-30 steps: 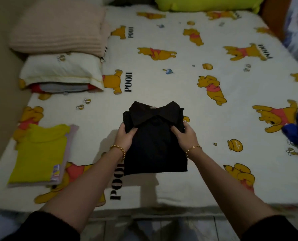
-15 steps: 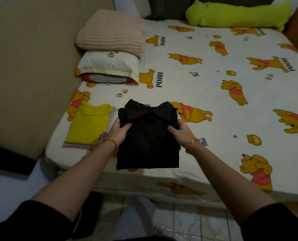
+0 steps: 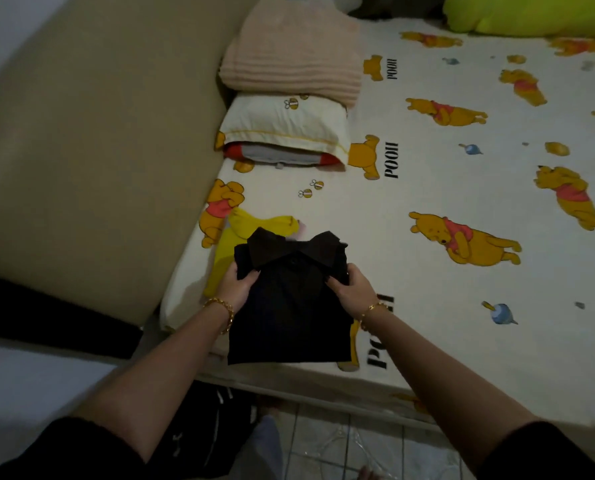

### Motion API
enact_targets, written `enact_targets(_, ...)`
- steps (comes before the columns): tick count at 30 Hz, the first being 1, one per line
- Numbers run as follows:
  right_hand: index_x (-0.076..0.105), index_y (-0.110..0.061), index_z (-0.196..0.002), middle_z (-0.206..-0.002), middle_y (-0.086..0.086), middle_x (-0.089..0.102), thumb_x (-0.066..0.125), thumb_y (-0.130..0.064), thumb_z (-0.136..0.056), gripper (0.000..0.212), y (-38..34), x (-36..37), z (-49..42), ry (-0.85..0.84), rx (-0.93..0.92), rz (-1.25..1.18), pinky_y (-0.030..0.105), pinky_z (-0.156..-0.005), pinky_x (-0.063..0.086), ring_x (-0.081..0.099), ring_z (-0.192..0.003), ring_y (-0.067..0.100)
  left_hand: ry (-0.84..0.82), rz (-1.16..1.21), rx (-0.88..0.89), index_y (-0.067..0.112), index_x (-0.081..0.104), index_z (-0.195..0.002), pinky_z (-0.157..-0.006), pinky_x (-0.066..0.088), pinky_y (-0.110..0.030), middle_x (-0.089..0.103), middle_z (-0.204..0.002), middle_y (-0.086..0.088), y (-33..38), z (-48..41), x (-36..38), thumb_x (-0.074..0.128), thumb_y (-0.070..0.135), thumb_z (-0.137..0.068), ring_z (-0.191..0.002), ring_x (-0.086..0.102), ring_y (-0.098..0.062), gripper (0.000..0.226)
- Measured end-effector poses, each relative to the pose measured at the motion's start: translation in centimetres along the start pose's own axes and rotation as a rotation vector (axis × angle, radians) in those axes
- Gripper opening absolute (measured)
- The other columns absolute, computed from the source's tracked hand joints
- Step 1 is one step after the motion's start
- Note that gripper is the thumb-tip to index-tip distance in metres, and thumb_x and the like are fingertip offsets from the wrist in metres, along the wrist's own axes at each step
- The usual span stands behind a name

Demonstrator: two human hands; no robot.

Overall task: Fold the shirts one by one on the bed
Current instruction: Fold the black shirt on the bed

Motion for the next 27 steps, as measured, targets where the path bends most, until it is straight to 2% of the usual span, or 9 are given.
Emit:
enact_targets(4,0.051,-0.008,-0.114,-0.107,0.008,0.060,0.059,-0.027,-0.093,0.030,-1.6,5.1,-4.6,0.021,0.043,-0.024,0.036,-0.081,0.047,0.058,-0.100,0.026,-0.027,-0.089,-0.034,0.017,0.042,-0.138,-0.090,0.042,-0.032,0.054,-0.130,-0.006,-1.0,-6.5,-3.7,0.053,0.025,-0.096,-0.117,0.053,-0.028,0.045)
enact_targets(10,0.052,-0.010,-0.105,-0.090,-0.001,0.059,0.056,-0.020,-0.093,0.016,-3.9,8.4,-11.3,0.143,0.034,-0.077,0.023,-0.062,0.043,0.056,-0.082,0.016,-0.082,-0.127,-0.019,0.016,0.046,-0.133,-0.088,0.041,-0.030,0.056,-0.124,-0.003,-0.3,-15.5,-6.0,0.053,0.022,-0.095,-0.113,0.054,-0.025,0.039)
enact_targets(12,0.051,-0.012,-0.103,-0.087,-0.004,0.058,0.056,-0.019,-0.093,0.013,-4.2,9.2,-13.4,0.177,0.051,-0.102,0.018,-0.060,0.041,0.054,-0.077,0.008,-0.072,-0.114,-0.023,0.016,0.046,-0.132,-0.086,0.040,-0.028,0.055,-0.119,-0.001,0.2,-18.1,-6.5,0.053,0.022,-0.095,-0.107,0.053,-0.020,0.038)
enact_targets(14,0.052,-0.013,-0.109,-0.093,-0.002,0.059,0.055,-0.019,-0.094,0.017,-3.9,9.8,-14.8,0.182,0.086,-0.105,0.021,-0.065,0.043,0.056,-0.081,0.010,-0.052,-0.119,-0.058,0.015,0.045,-0.132,-0.087,0.040,-0.030,0.054,-0.118,-0.001,-0.1,-19.6,-6.7,0.055,0.028,-0.094,-0.106,0.052,-0.020,0.041)
enact_targets(17,0.048,-0.011,-0.129,-0.117,0.011,0.062,0.052,-0.024,-0.096,0.036,-1.3,11.4,-16.9,0.127,0.227,0.002,0.034,-0.084,0.048,0.059,-0.105,0.030,-0.068,-0.153,-0.152,0.010,0.044,-0.132,-0.096,0.044,-0.039,0.055,-0.126,-0.005,-2.7,-21.6,-7.1,0.061,0.036,-0.089,-0.112,0.054,-0.027,0.052)
enact_targets(20,0.040,-0.009,-0.138,-0.131,0.015,0.055,0.050,-0.027,-0.096,0.046,1.3,12.6,-16.3,0.080,0.340,0.047,0.038,-0.094,0.047,0.055,-0.115,0.033,-0.049,-0.176,-0.205,0.011,0.043,-0.134,-0.096,0.044,-0.036,0.054,-0.127,-0.004,-5.6,-21.1,-7.6,0.061,0.032,-0.090,-0.115,0.054,-0.027,0.052)
enact_targets(23,0.041,-0.009,-0.135,-0.128,0.016,0.057,0.052,-0.029,-0.096,0.046,2.4,13.2,-15.0,0.127,0.346,0.022,0.043,-0.094,0.049,0.057,-0.111,0.032,0.007,-0.172,-0.150,0.011,0.046,-0.132,-0.087,0.041,-0.029,0.054,-0.122,-0.005,-6.9,-19.7,-8.4,0.060,0.025,-0.091,-0.109,0.053,-0.021,0.045)
enact_targets(27,0.044,-0.006,-0.128,-0.117,0.014,0.061,0.054,-0.030,-0.095,0.042,3.6,12.7,-13.3,0.253,0.371,-0.003,0.034,-0.079,0.049,0.060,-0.100,0.029,0.095,-0.235,-0.078,0.008,0.055,-0.119,-0.076,0.042,-0.027,0.057,-0.113,-0.006,-7.5,-18.2,-9.4,0.064,0.027,-0.088,-0.096,0.054,-0.017,0.038)
Point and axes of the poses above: each hand's wrist, its own z-axis away from the middle knuckle, its own x-axis out of the palm, y = z × x, the point moved 9 cm from there along -z, towards the middle knuckle
